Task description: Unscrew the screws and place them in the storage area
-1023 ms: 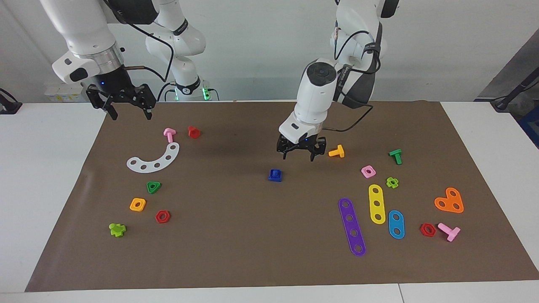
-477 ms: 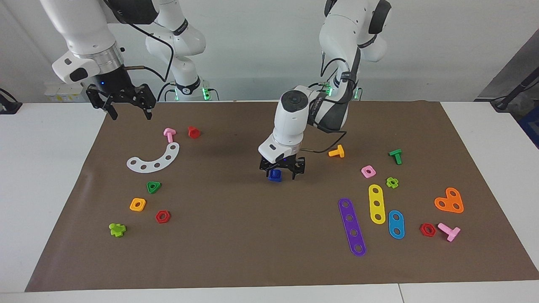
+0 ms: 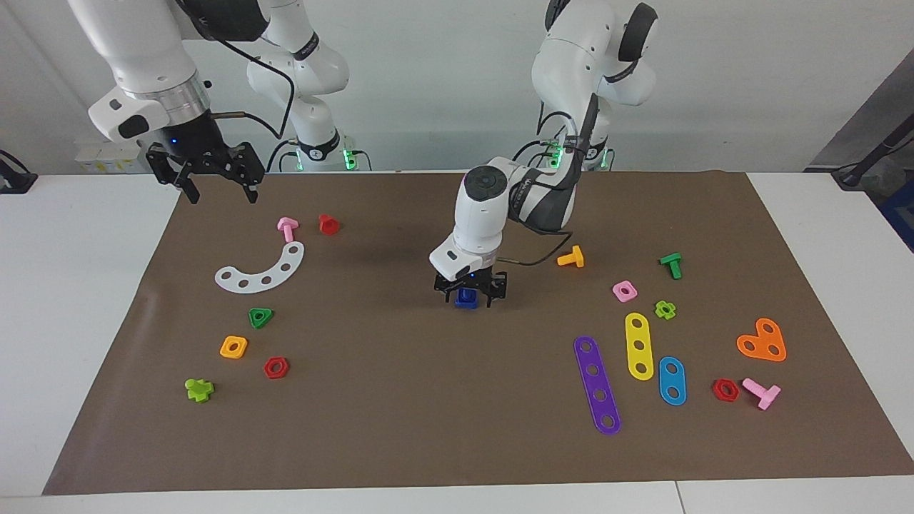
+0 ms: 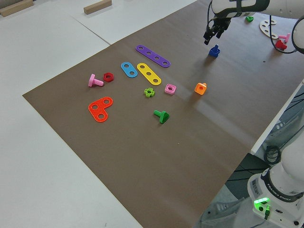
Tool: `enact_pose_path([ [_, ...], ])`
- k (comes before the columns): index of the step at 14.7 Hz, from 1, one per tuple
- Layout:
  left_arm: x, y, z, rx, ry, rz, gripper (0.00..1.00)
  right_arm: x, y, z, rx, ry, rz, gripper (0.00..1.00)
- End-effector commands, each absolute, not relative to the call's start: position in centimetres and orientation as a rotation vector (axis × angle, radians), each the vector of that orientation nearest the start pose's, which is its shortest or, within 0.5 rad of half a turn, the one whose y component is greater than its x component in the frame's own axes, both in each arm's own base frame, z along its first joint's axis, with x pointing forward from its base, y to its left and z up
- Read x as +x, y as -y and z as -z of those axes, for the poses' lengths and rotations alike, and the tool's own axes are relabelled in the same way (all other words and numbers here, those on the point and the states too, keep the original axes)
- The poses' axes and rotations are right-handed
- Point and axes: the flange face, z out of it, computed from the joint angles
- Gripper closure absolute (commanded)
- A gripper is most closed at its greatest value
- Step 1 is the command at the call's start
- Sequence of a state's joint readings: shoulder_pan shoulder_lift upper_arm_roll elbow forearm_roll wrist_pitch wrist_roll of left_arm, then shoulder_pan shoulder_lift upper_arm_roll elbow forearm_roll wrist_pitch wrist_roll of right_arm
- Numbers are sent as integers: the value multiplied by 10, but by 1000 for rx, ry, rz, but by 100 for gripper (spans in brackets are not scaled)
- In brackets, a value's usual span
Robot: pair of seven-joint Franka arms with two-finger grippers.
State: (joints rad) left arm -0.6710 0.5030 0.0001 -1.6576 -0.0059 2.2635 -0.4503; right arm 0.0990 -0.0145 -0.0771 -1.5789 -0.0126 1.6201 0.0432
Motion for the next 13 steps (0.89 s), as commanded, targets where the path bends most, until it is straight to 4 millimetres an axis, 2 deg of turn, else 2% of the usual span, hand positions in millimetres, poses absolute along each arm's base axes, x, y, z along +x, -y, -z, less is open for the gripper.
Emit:
enact_pose_path([
  [1,531,430,-325,-3168,-364,177,5,548,-9,-635,-3131,7,79,0],
  [5,529,431,-312,-3166,-374,175,8,548,-9,-635,-3131,5,79,0],
  [13,525,425,-304,-3155,-390,150,14,548,-9,-635,-3131,7,79,0],
])
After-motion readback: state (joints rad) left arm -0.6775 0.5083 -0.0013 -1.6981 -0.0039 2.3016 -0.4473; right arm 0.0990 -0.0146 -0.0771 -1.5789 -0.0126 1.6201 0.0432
